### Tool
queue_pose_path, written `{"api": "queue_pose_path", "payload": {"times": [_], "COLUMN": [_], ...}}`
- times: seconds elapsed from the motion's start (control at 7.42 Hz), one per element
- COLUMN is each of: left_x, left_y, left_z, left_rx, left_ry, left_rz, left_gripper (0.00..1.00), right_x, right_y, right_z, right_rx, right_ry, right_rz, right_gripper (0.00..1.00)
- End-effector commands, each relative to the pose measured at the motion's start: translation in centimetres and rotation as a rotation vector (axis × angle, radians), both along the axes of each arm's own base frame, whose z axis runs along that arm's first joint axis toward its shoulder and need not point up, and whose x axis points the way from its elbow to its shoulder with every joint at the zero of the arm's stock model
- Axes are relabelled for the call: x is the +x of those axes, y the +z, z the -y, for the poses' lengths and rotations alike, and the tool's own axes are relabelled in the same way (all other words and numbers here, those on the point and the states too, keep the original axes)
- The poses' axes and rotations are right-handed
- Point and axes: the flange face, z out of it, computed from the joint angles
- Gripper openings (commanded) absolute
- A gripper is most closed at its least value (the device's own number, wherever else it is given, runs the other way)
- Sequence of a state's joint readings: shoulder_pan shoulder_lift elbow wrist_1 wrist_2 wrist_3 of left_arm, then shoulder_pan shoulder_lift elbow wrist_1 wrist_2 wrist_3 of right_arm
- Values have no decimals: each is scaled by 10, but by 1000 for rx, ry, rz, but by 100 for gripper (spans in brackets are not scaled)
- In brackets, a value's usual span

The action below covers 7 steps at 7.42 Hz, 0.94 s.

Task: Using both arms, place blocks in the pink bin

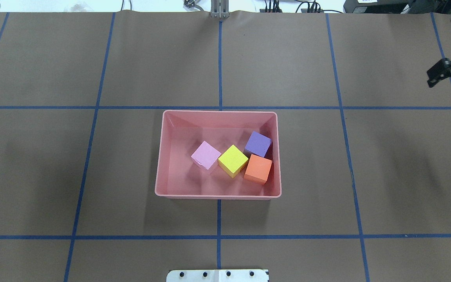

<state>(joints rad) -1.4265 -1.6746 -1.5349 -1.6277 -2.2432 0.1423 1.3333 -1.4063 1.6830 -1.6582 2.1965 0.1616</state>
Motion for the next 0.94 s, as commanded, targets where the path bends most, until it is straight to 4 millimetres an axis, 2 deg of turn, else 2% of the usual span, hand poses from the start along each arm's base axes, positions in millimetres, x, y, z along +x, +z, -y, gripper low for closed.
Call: {"api": "queue_pose_path", "payload": {"times": [0.0, 0.13, 0.27, 0.4, 0.54, 0.81], "left_x": [-40, -76, -81, -85, -86, -84], "left_y": [13, 1, -24, -26, -17, -16], "left_z": [-7, -14, -17, -20, -28, -29], "left_rx": [-62, -116, -98, -99, -117, -120], "left_ry": [-49, -120, -129, -135, -139, -137], "left_rz": [-67, -105, -104, -104, -102, -106], "left_gripper": [100, 100, 100, 100, 100, 100], "right_x": [49, 50, 50, 50, 50, 50], "right_y": [54, 58, 59, 58, 58, 57], "right_z": [-17, -18, -18, -19, -18, -18], "right_rx": [-5, -10, -14, -15, -14, -16], "right_ry": [-56, -57, -53, -52, -51, -48], "right_rz": [14, 7, 5, 7, 7, 9], "right_gripper": [100, 100, 100, 100, 100, 100]}}
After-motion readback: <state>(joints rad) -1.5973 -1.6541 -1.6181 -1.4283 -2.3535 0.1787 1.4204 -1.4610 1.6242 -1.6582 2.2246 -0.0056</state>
